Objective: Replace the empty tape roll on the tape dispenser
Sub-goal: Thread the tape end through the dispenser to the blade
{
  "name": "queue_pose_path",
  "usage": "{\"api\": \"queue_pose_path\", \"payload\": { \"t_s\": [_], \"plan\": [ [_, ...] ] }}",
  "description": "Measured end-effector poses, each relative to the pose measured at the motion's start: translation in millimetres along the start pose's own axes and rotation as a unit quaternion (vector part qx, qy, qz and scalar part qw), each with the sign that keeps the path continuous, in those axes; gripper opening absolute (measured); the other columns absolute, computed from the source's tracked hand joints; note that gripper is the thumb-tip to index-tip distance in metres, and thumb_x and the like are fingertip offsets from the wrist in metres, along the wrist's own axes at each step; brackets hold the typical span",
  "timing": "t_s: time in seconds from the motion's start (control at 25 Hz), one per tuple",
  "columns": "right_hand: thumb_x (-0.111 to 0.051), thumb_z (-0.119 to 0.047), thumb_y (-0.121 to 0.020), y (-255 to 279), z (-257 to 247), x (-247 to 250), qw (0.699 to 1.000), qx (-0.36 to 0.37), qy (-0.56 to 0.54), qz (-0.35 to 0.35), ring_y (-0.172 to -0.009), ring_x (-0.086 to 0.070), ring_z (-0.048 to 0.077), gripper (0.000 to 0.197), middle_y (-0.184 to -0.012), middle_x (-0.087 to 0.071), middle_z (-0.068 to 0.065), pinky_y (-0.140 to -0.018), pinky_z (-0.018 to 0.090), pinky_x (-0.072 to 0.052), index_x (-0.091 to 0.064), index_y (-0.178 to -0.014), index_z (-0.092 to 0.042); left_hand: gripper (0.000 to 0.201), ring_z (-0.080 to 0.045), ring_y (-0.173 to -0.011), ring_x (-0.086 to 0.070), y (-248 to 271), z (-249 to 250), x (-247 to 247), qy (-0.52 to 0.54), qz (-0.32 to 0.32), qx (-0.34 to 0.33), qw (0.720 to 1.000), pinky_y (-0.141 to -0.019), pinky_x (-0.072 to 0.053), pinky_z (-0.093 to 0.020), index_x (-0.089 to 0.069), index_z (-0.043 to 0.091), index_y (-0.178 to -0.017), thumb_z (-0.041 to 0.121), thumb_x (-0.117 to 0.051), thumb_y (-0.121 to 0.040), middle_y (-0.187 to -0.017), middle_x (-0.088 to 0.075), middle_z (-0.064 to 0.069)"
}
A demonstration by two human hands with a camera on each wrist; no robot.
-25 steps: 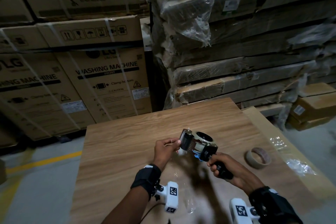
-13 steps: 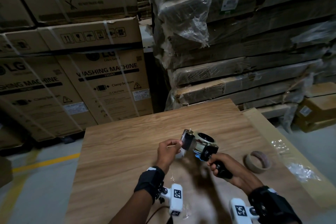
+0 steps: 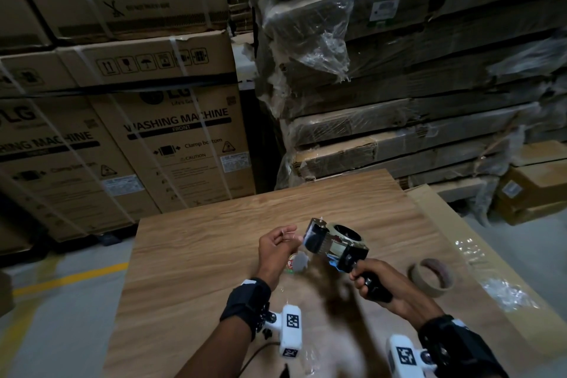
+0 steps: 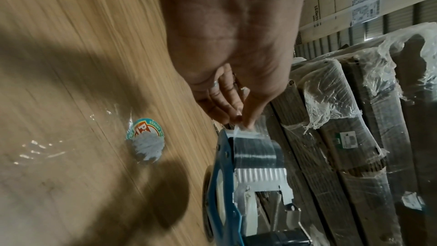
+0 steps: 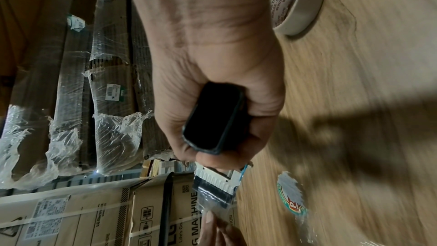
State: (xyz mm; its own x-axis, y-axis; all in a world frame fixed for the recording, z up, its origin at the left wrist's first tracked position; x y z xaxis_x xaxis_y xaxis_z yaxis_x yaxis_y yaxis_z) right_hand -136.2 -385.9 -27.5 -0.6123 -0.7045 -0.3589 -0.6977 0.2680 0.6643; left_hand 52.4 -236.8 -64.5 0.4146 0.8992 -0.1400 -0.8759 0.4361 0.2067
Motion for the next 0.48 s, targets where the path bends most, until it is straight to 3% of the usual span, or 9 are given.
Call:
{"api": "queue_pose_path", "payload": {
  "t_s": [0.12,0.2,0.36,0.48],
  "plan": [
    [-0.062,0.001,-0.065,-0.6,0.4,-3.5,1.0,-0.003,0.01,-0.008,-0.045,-0.048,0.008,0.017,-0.068,-0.054,0.012,-0.037,0.016,-0.036,-0.058,-0.081,0.0,0.02,-0.009,-0.075,-0.067,-1.4,-1.1,0.3,-0.056,0.01,-0.022,0.998,-0.067,-0.054,-0.019,-0.08,0.017,-0.087,-0.002,-0.077,-0.082,-0.082,-0.077,0.0],
    [-0.063,0.0,-0.062,-1.2,1.0,-5.8,1.0,-0.003,0.022,-0.016,-0.046,-0.048,0.008,0.02,-0.069,-0.052,0.012,-0.037,0.016,-0.036,-0.058,-0.082,-0.001,0.021,-0.006,-0.07,-0.067,-1.5,-2.6,0.6,-0.073,0.021,-0.025,0.997,-0.067,-0.053,-0.023,-0.08,0.02,-0.079,-0.001,-0.079,-0.08,-0.079,-0.077,0.001],
    [-0.053,0.009,-0.084,-1.6,3.5,-6.1,0.999,0.009,0.031,-0.02,-0.045,-0.048,0.008,0.013,-0.067,-0.055,0.011,-0.037,0.016,-0.037,-0.056,-0.082,-0.004,0.013,-0.009,-0.066,-0.065,-1.9,-5.2,3.3,-0.087,0.037,-0.018,0.995,-0.061,-0.052,-0.02,-0.082,0.009,-0.084,-0.001,-0.082,-0.076,-0.08,-0.077,-0.007],
    [-0.048,0.012,-0.087,-0.5,3.0,-7.8,0.998,0.015,0.047,-0.027,-0.044,-0.048,0.008,0.019,-0.065,-0.056,0.01,-0.036,0.016,-0.037,-0.056,-0.082,-0.005,0.02,-0.012,-0.071,-0.068,-1.8,-2.5,2.9,-0.108,0.017,-0.03,0.994,-0.065,-0.056,-0.026,-0.083,0.018,-0.079,-0.002,-0.08,-0.078,-0.08,-0.079,-0.003]
  ]
}}
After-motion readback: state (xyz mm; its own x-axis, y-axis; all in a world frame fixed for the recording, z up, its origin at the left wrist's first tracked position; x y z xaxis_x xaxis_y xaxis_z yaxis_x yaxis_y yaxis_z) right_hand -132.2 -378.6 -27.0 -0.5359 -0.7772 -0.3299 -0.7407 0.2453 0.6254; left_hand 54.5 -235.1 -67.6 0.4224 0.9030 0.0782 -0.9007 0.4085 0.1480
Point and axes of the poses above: each hand's wrist, its own y-axis away from the middle knuckle, its own x-axis out of the back of the hand, z = x × y, the point moved 5 cm from there along -y, towards the middle knuckle
